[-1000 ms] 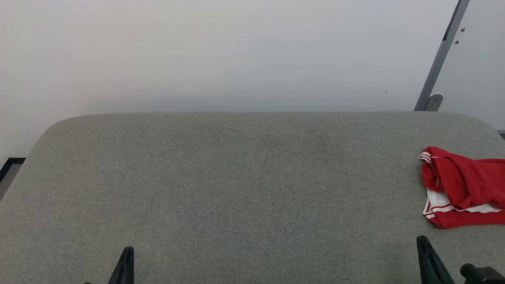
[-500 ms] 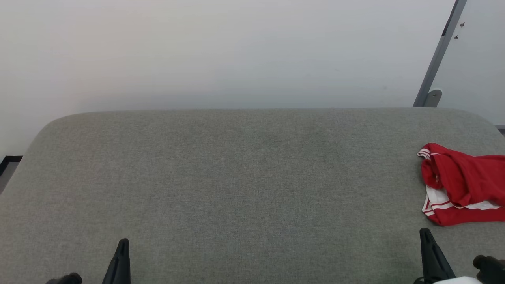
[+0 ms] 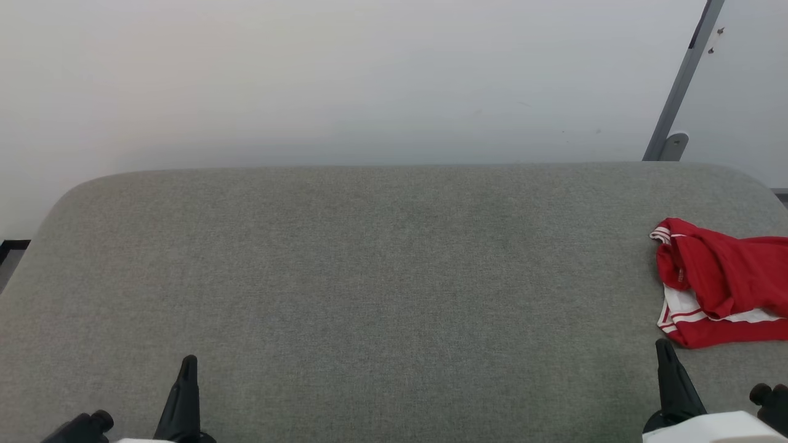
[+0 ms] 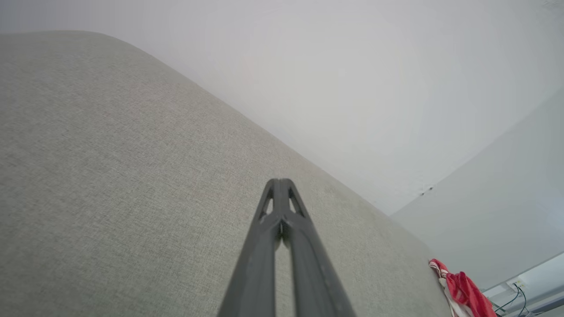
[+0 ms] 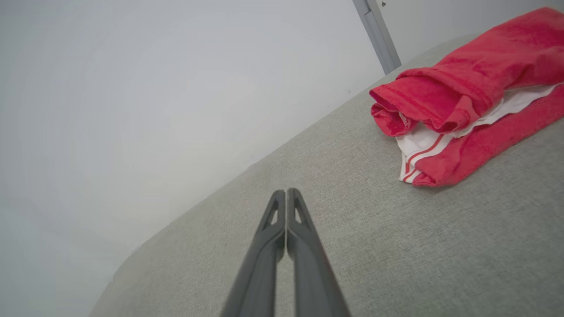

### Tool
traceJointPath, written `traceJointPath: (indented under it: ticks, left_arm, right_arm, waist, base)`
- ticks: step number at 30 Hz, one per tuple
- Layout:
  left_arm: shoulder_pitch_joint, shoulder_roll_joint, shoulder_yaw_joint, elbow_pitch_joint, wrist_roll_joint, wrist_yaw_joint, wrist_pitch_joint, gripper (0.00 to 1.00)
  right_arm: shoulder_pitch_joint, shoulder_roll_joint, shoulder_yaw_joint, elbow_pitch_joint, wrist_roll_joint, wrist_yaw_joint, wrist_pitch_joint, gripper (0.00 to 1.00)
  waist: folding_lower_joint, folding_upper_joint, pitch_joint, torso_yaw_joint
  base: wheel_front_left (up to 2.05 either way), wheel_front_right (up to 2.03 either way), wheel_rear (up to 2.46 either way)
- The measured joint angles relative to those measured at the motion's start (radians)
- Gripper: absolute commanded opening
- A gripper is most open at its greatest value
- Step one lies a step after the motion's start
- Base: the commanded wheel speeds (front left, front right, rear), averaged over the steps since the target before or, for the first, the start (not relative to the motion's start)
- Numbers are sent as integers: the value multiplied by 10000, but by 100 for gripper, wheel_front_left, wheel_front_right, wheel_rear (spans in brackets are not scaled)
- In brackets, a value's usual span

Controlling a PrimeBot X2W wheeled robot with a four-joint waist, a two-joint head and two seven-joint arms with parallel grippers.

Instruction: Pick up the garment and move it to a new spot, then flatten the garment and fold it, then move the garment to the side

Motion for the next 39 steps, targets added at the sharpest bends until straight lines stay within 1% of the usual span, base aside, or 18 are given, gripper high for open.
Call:
traceJointPath:
  ticks: [22, 39]
  left_arm:
    - [-727, -174, 217, 303, -2709, 0, 732, 0]
    - [-1148, -268, 374, 512, -4243, 0, 1175, 0]
  right_arm:
    - [-614, 71, -79, 109, 2717, 0, 721, 0]
    - [-983, 107, -130, 169, 4345, 0, 1187, 0]
  waist:
    - [0, 0, 192, -100]
    - [0, 0, 331, -173]
  base:
    - [0, 0, 0]
    - [0, 0, 0]
